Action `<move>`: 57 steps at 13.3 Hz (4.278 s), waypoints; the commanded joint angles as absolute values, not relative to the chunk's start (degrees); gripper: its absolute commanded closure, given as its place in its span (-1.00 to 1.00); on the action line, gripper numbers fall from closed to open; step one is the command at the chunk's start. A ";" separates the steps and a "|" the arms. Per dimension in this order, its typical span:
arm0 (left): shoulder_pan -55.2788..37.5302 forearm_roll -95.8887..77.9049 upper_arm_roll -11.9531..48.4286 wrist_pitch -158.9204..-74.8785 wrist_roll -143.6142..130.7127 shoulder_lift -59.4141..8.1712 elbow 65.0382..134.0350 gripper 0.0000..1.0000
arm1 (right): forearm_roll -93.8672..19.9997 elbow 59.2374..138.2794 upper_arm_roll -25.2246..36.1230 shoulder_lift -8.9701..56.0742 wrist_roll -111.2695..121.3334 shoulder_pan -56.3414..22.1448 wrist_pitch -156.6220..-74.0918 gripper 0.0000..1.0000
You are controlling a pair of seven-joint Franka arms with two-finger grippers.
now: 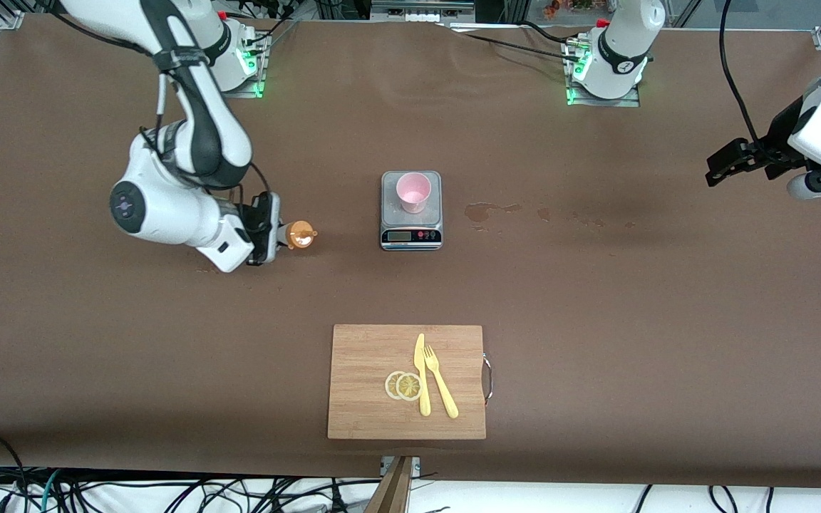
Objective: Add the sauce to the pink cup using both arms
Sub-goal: 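Lift the bottle with the right gripper and carry it over the cup, then tilt the bottle nozzle into the pink cup with the right gripper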
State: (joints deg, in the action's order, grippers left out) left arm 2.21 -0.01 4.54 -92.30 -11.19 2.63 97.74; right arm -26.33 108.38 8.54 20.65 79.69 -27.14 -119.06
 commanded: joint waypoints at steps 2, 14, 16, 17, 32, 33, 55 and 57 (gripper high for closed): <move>2.20 0.97 4.66 -91.32 -10.90 2.99 97.21 -1.00 | -19.18 109.86 9.58 17.58 69.03 -32.95 -118.57 0.50; 2.46 0.70 4.57 -91.67 -10.81 2.90 97.12 -1.00 | -3.60 104.24 5.27 20.21 44.92 -43.32 -107.40 0.47; 2.46 0.88 4.57 -91.76 -10.81 2.81 97.12 -1.00 | -3.43 103.63 4.58 21.18 42.55 -44.47 -107.14 0.47; 2.55 0.79 4.57 -91.76 -10.81 2.90 97.12 -1.00 | -2.56 103.01 4.14 21.70 41.32 -45.26 -106.18 0.46; 2.29 0.09 4.66 -92.11 -10.81 1.23 95.80 -1.00 | 1.58 94.76 1.76 26.71 35.25 -47.28 -94.93 0.45; 2.37 0.09 4.57 -92.11 -10.81 1.23 95.80 -1.00 | 2.28 94.05 1.58 26.98 35.07 -47.46 -93.79 0.45; 2.37 0.09 4.57 -92.11 -10.81 1.23 95.62 -1.00 | 3.25 80.42 -1.05 35.77 33.84 -43.86 -84.46 0.45; 2.37 0.09 4.57 -92.11 -10.81 1.23 95.62 -1.00 | 3.34 79.54 -1.05 36.47 33.75 -43.86 -84.20 0.45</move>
State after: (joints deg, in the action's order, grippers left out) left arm 2.29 -0.01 4.50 -92.37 -11.19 1.83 97.06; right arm 2.71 82.61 0.01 35.39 34.37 -44.51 -86.67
